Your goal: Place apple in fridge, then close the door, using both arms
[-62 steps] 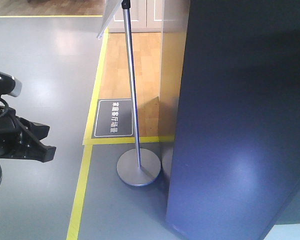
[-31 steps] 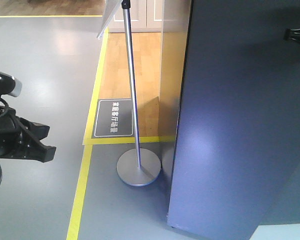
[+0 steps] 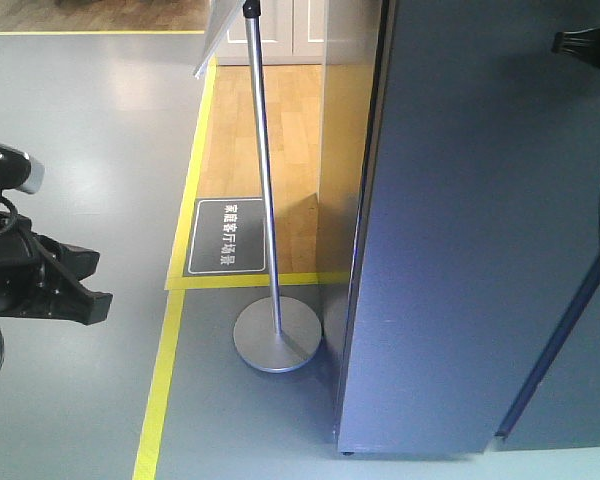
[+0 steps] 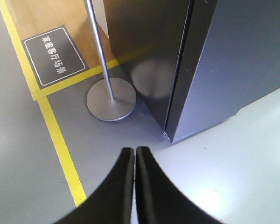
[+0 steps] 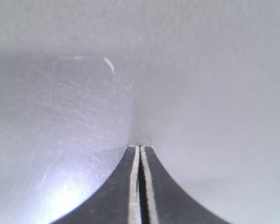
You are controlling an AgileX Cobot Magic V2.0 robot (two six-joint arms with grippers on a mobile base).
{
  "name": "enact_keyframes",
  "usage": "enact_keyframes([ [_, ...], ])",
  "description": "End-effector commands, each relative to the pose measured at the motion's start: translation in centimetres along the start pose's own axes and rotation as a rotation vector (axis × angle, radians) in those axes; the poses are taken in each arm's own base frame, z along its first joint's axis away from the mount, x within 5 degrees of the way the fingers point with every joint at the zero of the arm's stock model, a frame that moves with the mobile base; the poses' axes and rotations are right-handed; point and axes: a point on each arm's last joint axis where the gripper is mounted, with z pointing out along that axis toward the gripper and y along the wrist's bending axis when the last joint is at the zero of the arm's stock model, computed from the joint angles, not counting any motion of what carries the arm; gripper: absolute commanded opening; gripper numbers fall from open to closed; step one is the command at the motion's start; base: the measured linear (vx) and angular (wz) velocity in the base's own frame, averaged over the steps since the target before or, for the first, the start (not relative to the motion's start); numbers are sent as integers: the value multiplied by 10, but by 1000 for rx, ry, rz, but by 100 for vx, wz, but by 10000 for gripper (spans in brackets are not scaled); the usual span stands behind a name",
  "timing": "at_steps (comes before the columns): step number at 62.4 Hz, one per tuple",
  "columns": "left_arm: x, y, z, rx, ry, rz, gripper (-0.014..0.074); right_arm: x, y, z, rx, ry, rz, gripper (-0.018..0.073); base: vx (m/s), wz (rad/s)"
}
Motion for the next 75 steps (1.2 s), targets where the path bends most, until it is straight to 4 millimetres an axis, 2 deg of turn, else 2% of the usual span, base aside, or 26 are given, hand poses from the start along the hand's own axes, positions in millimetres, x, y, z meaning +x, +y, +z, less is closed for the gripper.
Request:
enact_keyframes([
  [1, -14, 0, -11, -11, -108, -12, -6, -28, -3, -13, 1, -114, -2, -3, 0, 0],
  [11, -14, 0, -11, -11, -108, -12, -6, -30, -3, -25, 6, -92, 3, -3, 0, 0],
  [22, -14, 0, -11, -11, -108, -12, -6, -24, -4, -51, -1, -83, 9, -3, 0, 0],
  [38, -14, 0, -11, -11, -108, -12, -6, 9, 10, -100, -39, 19, -69, -3, 0, 0],
  [57, -14, 0, -11, -11, -108, -12, -6, 50, 38, -174, -148, 93, -143, -3, 0, 0],
  [75, -14, 0, -11, -11, -108, -12, -6, 82, 40, -237, -204, 216, -162, -3, 0, 0],
])
